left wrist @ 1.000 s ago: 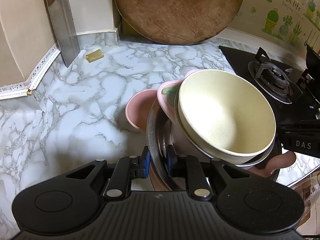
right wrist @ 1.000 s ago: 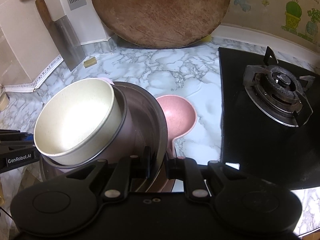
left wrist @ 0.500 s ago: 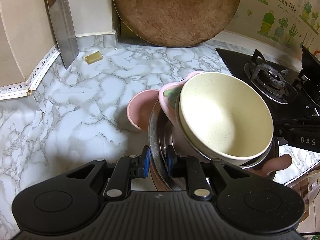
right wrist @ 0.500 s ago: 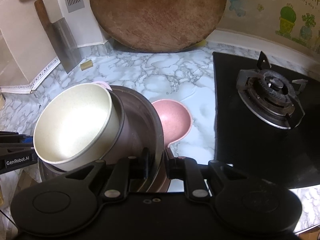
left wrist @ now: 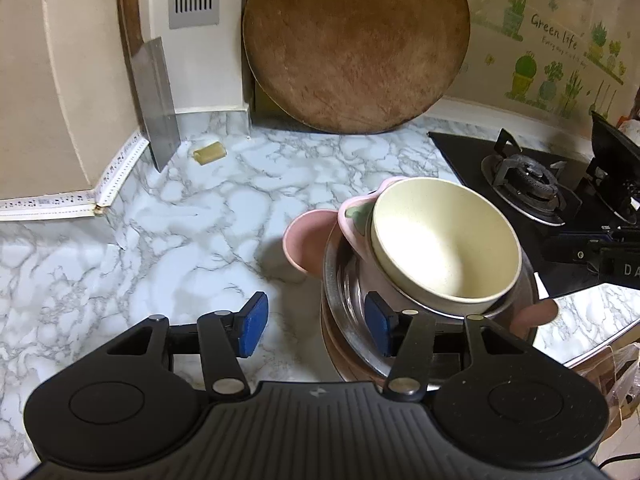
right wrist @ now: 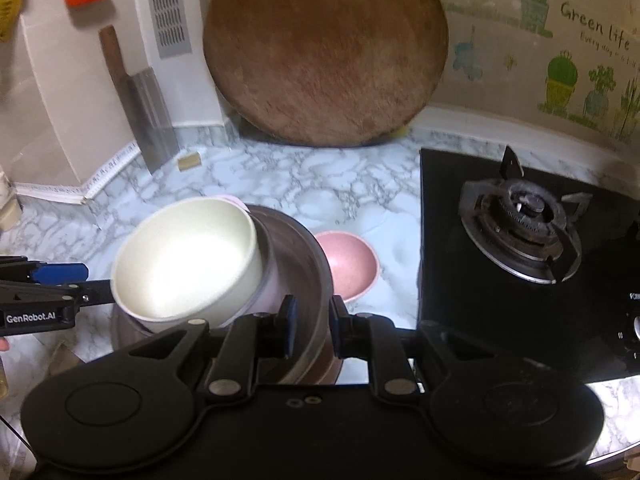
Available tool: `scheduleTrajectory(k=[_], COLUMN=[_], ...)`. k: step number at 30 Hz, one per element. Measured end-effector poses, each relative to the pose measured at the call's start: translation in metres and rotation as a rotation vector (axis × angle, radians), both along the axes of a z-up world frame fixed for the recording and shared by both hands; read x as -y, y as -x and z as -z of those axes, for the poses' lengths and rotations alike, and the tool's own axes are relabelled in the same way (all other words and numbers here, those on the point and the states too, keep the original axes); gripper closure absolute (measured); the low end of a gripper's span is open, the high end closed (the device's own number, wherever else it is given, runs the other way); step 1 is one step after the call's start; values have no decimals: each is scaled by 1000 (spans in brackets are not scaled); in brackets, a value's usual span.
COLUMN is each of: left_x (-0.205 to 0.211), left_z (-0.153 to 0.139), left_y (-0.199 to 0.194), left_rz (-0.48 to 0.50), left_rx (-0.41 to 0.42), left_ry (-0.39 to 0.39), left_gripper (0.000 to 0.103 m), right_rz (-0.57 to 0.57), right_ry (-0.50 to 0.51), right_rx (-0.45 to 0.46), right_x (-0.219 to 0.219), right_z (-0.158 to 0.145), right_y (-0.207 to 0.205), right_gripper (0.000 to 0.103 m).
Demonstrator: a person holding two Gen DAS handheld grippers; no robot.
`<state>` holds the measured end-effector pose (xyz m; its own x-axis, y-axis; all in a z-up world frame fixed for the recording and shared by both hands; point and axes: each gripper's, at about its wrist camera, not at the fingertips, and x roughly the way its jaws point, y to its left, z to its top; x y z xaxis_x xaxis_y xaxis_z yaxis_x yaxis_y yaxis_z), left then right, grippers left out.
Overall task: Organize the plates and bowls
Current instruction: 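Lower the nested stack onto the stacked plates and open both grippers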
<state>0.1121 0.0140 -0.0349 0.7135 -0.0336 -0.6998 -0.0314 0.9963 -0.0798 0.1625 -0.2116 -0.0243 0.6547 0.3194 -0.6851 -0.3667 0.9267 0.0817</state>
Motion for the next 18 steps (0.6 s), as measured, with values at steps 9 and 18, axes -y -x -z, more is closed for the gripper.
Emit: scheduleTrajectory(k=[9,18], left_x=[-6,-9], left_z=[-18,-28], left_y=[30,56], left_rz=[-6,-7], left_rx=[60,94], left_ry=[9,25], left_gripper=[38,32], right_rz=[-59,-78], right_ry=[-88,-116], right_rx=[82,142], right_x=[-7,-13], right_z=[-18,-22], right_y=[30,53], right_gripper=[85,81])
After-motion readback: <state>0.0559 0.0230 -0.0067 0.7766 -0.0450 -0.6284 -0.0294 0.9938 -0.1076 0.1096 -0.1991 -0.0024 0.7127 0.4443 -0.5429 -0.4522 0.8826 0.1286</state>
